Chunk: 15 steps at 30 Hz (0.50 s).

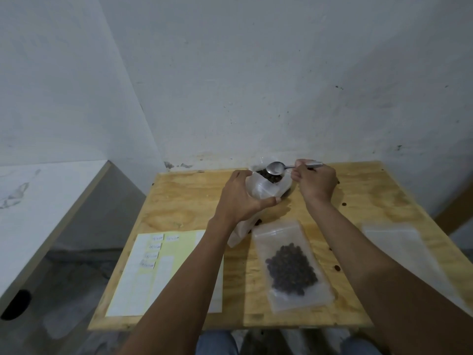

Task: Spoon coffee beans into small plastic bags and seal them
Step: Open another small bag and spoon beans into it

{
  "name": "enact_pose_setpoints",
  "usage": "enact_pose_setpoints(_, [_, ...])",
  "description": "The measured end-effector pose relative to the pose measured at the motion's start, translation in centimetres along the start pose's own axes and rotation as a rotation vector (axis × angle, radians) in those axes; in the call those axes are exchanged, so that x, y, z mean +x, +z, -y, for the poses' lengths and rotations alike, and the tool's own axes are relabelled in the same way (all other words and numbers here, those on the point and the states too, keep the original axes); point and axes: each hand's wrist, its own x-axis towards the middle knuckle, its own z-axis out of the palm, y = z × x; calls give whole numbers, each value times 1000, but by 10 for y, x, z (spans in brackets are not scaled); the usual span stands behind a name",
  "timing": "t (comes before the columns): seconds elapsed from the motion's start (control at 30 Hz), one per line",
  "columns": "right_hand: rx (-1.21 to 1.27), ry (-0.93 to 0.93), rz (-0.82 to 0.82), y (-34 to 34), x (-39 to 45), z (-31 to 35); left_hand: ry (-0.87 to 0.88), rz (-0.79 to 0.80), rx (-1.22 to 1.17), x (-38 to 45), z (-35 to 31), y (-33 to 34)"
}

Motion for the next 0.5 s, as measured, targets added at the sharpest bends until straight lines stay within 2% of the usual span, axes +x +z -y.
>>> enact_pose_setpoints(0.17, [-97,-50,24,-1,-11,-16,11,18,1,-1,0,1])
enact_pose_setpoints(0.3, [-122,55,38,3,-8,-13,18,7,-15,-1,1,3])
enact_pose_setpoints(0.5, [-95,225,219,5,-5,-3,9,-11,-35,-2,1,8])
